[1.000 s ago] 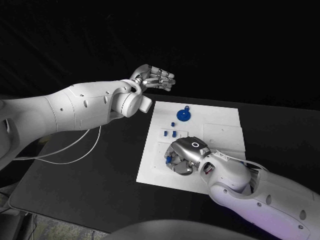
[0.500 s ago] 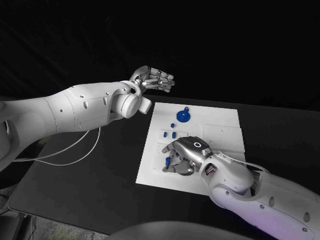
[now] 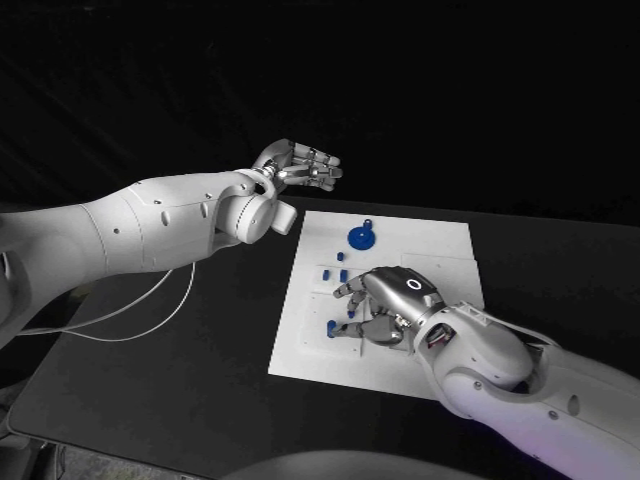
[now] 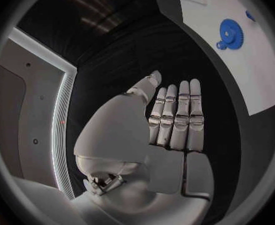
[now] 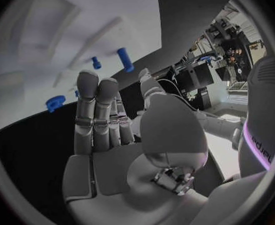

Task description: Assemble the parts on the task board

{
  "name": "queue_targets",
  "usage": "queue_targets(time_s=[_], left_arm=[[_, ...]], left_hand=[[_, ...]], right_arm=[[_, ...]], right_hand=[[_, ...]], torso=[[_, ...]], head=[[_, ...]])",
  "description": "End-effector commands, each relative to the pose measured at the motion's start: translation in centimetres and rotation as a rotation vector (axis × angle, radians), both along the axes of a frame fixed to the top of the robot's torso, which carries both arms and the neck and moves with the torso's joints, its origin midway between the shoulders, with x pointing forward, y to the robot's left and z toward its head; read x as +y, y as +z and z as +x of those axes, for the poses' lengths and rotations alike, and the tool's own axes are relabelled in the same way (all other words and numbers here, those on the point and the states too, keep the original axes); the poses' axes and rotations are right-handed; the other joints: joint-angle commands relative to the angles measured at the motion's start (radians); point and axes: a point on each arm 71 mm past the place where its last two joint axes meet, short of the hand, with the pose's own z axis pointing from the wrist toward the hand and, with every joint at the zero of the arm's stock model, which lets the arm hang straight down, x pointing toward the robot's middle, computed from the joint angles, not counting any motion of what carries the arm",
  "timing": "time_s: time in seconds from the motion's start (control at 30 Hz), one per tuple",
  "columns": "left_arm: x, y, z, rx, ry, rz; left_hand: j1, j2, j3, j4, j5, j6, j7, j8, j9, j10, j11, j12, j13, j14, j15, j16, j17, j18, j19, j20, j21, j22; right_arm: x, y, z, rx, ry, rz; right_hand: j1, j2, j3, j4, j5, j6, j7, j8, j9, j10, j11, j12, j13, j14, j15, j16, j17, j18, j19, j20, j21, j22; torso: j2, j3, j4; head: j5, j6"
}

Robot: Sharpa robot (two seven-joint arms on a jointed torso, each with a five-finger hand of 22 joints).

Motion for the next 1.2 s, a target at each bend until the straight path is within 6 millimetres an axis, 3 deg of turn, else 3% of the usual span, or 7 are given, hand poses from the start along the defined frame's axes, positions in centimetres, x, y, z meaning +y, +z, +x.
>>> queue_targets(time_s=[0.03,0.43,0.77,0.87,0.93,1.0,1.2], left_arm=[[0.0,-0.1,0.0,0.0,-0.008,-0.009],[0.9,-0.4,-0.2,-0.035,0.02,-0.003],[1.3,-0.8,-0.8,-0.084,0.023,-0.033],[1.4,-1.0,-0.9,-0.078,0.021,-0.041],[1.4,-1.1,-1.0,-0.073,0.012,-0.047],[1.3,-1.2,-1.1,-0.071,-0.002,-0.055],[1.4,-1.3,-1.3,-0.075,-0.035,-0.073]], left_hand=[[0.006,0.004,-0.001,0.006,-0.007,-0.008,-0.001,-0.004,0.0,-0.007,-0.002,0.003,-0.001,-0.008,0.0,-0.005,-0.001,0.006,0.005,0.001,0.0,-0.001],[0.008,0.016,0.004,0.012,0.008,0.021,-0.012,0.001,0.003,0.023,-0.016,0.002,-0.001,0.001,-0.005,-0.004,0.0,0.007,0.009,-0.003,0.004,0.0],[-0.004,0.014,0.008,0.025,0.002,0.029,-0.014,-0.004,0.0,0.03,-0.018,0.002,-0.001,0.019,-0.013,-0.004,0.0,0.003,0.017,-0.01,0.009,0.009],[-0.005,0.014,0.008,0.025,0.002,0.029,-0.014,-0.004,0.0,0.03,-0.018,0.002,-0.001,0.019,-0.013,-0.004,0.0,0.003,0.017,-0.01,0.009,0.008],[-0.006,0.013,0.007,0.028,0.0,0.027,-0.014,-0.004,0.0,0.03,-0.018,0.002,-0.001,0.019,-0.012,-0.004,0.0,0.002,0.017,-0.009,0.007,0.007],[-0.01,0.011,0.005,0.032,-0.003,0.026,-0.017,-0.004,0.0,0.026,-0.021,0.002,-0.001,0.017,-0.012,-0.005,0.0,0.001,0.017,-0.008,0.004,0.003],[-0.026,0.002,-0.076,0.065,0.02,0.013,-0.031,-0.004,0.0,0.006,-0.027,0.003,-0.001,0.009,-0.011,-0.004,0.002,-0.002,0.027,0.001,-0.007,-0.057]], right_arm=[[-1.4,1.0,0.8,0.113,-0.041,0.145],[-10.3,3.9,4.5,0.412,-0.219,0.362],[-17.8,2.3,6.2,0.593,-0.449,0.247],[-18.7,1.6,6.0,0.653,-0.498,0.159],[-19.3,1.1,5.8,0.708,-0.536,0.078],[-19.9,0.7,5.6,0.742,-0.568,0.019],[-20.4,0.3,5.1,0.784,-0.611,-0.089]], right_hand=[[-0.009,0.019,0.002,0.01,0.012,0.03,0.033,-0.001,0.002,0.032,0.008,0.015,0.003,-0.002,0.005,0.007,-0.002,0.013,0.043,0.005,0.004,-0.001],[-0.036,0.117,-0.045,-0.04,0.123,0.105,0.006,-0.001,0.026,0.092,-0.037,0.172,0.202,-0.005,-0.023,-0.015,-0.007,-0.015,0.04,-0.02,-0.037,-0.026],[-0.066,0.113,-0.001,-0.049,0.333,0.165,-0.032,0.001,0.17,-0.022,-0.072,0.584,0.699,0.006,-0.045,0.022,0.029,-0.034,0.05,-0.041,0.087,0.041],[-0.092,0.117,0.031,-0.06,0.326,0.16,-0.039,-0.001,0.24,-0.017,-0.075,0.64,0.822,-0.002,-0.047,0.054,0.053,-0.039,0.05,-0.044,0.146,0.075],[-0.097,0.135,0.082,-0.064,0.244,0.15,-0.039,-0.002,0.259,-0.021,-0.074,0.656,0.869,-0.005,-0.047,0.061,0.059,-0.042,0.049,-0.044,0.159,0.084],[-0.139,0.092,0.244,-0.058,0.152,0.155,-0.031,0.003,0.278,-0.013,-0.074,0.661,0.911,-0.008,-0.046,0.072,0.068,-0.048,0.049,-0.043,0.171,0.094],[-0.184,0.034,0.216,-0.003,0.141,0.151,-0.039,0.001,0.339,0.028,-0.073,0.764,1.031,-0.014,-0.044,0.114,0.112,-0.045,0.052,-0.042,0.213,0.124]], torso=[[-0.002,-0.0013,-0.0032],[-0.019,-0.0036,-0.0212],[-0.031,-0.0014,-0.0304],[-0.032,-0.0009,-0.0311],[-0.032,-0.0007,-0.0288],[-0.031,-0.0019,-0.0267],[-0.032,-0.0052,-0.0305]], head=[[-0.012,0.011],[-0.035,0.039],[-0.047,0.047],[-0.06,0.04],[-0.073,0.033],[-0.078,0.029],[-0.098,0.013]])
